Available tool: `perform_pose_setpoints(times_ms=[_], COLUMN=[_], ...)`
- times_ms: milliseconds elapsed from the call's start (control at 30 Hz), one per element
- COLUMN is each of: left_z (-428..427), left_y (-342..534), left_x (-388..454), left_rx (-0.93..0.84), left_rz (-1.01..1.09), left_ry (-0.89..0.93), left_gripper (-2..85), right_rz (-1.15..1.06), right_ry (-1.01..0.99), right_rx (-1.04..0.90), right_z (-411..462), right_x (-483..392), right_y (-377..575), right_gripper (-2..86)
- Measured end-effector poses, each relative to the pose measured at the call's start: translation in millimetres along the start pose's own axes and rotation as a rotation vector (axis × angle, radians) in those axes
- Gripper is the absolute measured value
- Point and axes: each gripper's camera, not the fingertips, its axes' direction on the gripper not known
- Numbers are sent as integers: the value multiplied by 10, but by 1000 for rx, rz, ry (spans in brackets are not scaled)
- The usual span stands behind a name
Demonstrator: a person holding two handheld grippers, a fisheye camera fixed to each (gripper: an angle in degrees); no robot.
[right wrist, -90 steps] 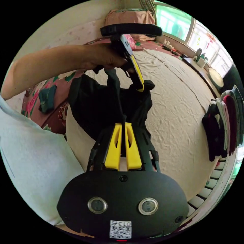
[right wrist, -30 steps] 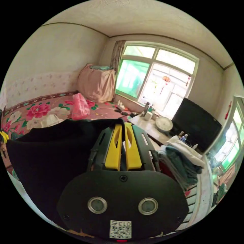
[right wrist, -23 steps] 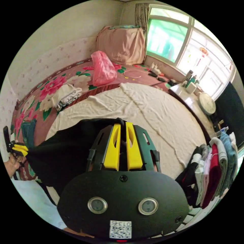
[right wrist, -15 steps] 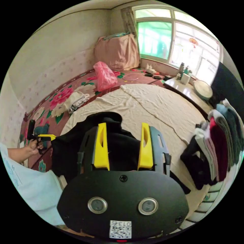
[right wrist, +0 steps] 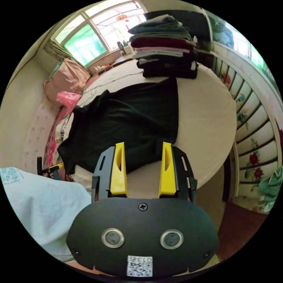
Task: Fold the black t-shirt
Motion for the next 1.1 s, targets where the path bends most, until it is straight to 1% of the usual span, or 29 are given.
perform_pose_setpoints(times_ms=[100,200,267,300,333,367,433,533,567,633,667,700,733,800,867,933,1033,1100], left_z=[138,284,399,404,370,281,88,-373,-586,-881,-1035,-1089,-1151,-1105,-942,-810,-684,-653], left_y=[11,-91,-206,-229,-265,-290,-329,-493,-632,-909,-1113,-1209,-1412,-1705,-1961,-2051,-2078,-2044], left_x=[-113,-177,-223,-239,-266,-260,-222,-189,-128,0,68,81,62,-79,-337,-474,-516,-521], left_rx=[-15,-40,-90,-95,-91,-79,-69,22,53,72,86,97,120,139,188,207,202,197], left_rz=[-63,-81,-79,-81,-92,-89,-51,-7,51,150,186,181,148,63,-71,-153,-201,-210], left_ry=[69,116,156,183,251,252,244,416,456,477,454,434,400,411,499,586,599,589], left_gripper=[191,191,152,128,82,68,58,55,54,53,53,53,53,53,53,53,54,54], right_rz=[62,18,-16,-37,-41,-46,-97,-163,-190,-211,-192,-157,-136,-104,-64,-55,-254,-378], right_ry=[-25,-38,-76,-120,-128,-114,-130,-213,-228,-250,-267,-277,-271,-219,-249,-226,-117,24], right_rx=[8,-53,-75,-92,-109,-131,-88,-39,-27,-33,-42,-37,-33,25,63,100,90,54], right_z=[107,270,356,393,403,393,273,-18,-139,-283,-330,-326,-301,-111,24,70,144,300], right_x=[115,159,156,141,132,106,37,-47,-89,-143,-156,-163,-166,-193,-166,-200,-516,-713], right_y=[192,97,10,-52,-88,-166,-281,-555,-697,-947,-1136,-1330,-1422,-1727,-1880,-1923,-1782,-1579], right_gripper=[178,170,126,63,32,24,16,13,14,17,23,31,36,77,84,83,86,99])
